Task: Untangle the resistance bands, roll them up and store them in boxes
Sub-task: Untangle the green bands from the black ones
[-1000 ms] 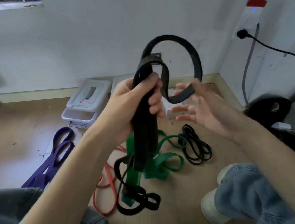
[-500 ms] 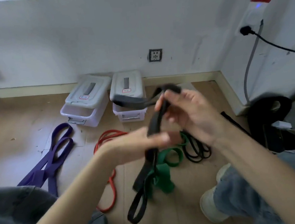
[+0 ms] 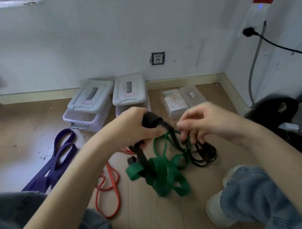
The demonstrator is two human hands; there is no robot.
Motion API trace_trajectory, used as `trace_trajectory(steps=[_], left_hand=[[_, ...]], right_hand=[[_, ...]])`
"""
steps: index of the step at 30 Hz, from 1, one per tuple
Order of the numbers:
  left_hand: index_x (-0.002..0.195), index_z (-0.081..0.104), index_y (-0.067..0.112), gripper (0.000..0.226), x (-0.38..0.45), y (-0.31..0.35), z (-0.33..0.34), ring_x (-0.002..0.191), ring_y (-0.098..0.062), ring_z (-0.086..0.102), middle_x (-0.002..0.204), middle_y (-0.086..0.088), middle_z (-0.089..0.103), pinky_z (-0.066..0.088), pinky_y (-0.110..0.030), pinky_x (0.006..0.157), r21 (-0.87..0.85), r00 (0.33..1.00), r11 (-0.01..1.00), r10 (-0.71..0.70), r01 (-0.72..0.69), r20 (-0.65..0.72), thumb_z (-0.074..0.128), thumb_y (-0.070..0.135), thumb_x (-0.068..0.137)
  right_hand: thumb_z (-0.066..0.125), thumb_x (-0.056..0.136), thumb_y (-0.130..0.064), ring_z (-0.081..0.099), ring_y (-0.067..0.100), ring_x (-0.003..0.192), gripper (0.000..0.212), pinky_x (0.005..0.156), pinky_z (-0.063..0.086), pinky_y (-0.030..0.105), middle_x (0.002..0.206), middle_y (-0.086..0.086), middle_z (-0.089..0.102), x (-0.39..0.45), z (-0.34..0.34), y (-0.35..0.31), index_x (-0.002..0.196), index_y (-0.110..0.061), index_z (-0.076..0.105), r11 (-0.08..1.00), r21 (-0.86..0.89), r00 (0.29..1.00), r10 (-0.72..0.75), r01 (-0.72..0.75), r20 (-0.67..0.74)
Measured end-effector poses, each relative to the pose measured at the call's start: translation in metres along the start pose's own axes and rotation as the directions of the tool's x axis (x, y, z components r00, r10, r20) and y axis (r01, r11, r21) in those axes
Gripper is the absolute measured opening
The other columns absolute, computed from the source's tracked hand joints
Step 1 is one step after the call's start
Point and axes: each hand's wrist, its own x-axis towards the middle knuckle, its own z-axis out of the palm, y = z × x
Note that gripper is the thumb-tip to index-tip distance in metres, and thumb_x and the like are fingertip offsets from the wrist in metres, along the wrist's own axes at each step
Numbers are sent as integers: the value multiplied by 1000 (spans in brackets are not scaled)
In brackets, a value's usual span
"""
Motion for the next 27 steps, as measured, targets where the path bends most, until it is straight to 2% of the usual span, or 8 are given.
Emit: trace_trajectory(steps=[2, 6, 10, 16, 19, 22, 24, 27], left_hand=[[77, 62, 28, 8, -3, 12, 5, 44, -2, 59, 57, 9, 66, 46, -13, 43, 17, 987, 992, 127, -129, 95, 65, 21, 79], [74, 62, 34, 14, -9, 23, -2, 47, 0, 61, 61, 19, 65, 45, -12, 45, -49, 962, 962, 269, -268, 32, 64, 20, 71], [79, 65, 27, 19, 2, 1, -14, 57, -4, 65, 64, 9, 67, 47, -11, 53, -341, 951, 888, 288, -308, -110, 70, 9, 76], [103, 57, 12, 19, 8, -58, 77, 101, -25, 62, 101, -3, 62, 50, -31, 87, 45, 873, 998, -53, 36, 486, 64, 13, 85], [81, 52, 13, 15, 9, -54, 59, 90, -28, 61, 82, -1, 58, 50, -32, 83, -184, 953, 983, 42, 14, 299, 62, 3, 85], [79, 51, 13, 13, 2, -26, 12, 78, -23, 61, 68, 1, 55, 53, -33, 83, -623, 996, 779, 88, -69, 0, 57, 6, 89], [79, 54, 18, 10, -5, -8, -11, 74, -23, 54, 62, 5, 49, 51, -38, 84, -708, 982, 684, 172, -173, -74, 57, 16, 88], [77, 52, 16, 18, -7, 8, -17, 69, -21, 55, 60, 5, 48, 50, -33, 72, -557, 964, 787, 222, -265, -146, 53, 6, 92]], right_hand=[[73, 66, -40, 61, 1, 84, 40, 70, 52, 14, 97, -12, 65, 0, -5, -7, 101, -26, 61, 979, -77, 970, -196, 186, -144], [79, 65, -41, 41, -14, 118, 72, 103, 34, 14, 130, -33, 42, 3, 14, -5, 128, -45, 43, 927, -294, 963, -174, 230, 206], [67, 80, -14, 63, 14, 77, 12, 94, 48, 41, 75, 2, 64, 7, 19, -9, 90, -9, 61, 905, 304, 954, -291, 299, -72], [56, 79, -2, 50, 10, 60, 12, 67, 51, 23, 66, -1, 55, 4, -1, -16, 77, -14, 56, 507, 755, 904, -318, 416, -284], [64, 80, -17, 53, 13, 63, 6, 77, 52, 28, 61, -2, 51, 3, -4, -10, 74, -17, 62, 769, 558, 949, -231, 313, -214], [69, 76, -25, 67, 17, 81, 20, 81, 53, 28, 83, 4, 70, 3, 4, 2, 90, -12, 64, 998, 56, 999, -32, 30, 36], [70, 74, -23, 69, 18, 92, 33, 78, 56, 27, 96, 10, 72, 2, 13, 3, 105, -13, 62, 982, 186, 995, -33, 15, 93], [73, 70, -21, 69, 22, 84, 39, 73, 56, 26, 84, 8, 71, 3, 11, -2, 105, -12, 61, 878, 451, 986, -163, 163, -40]])
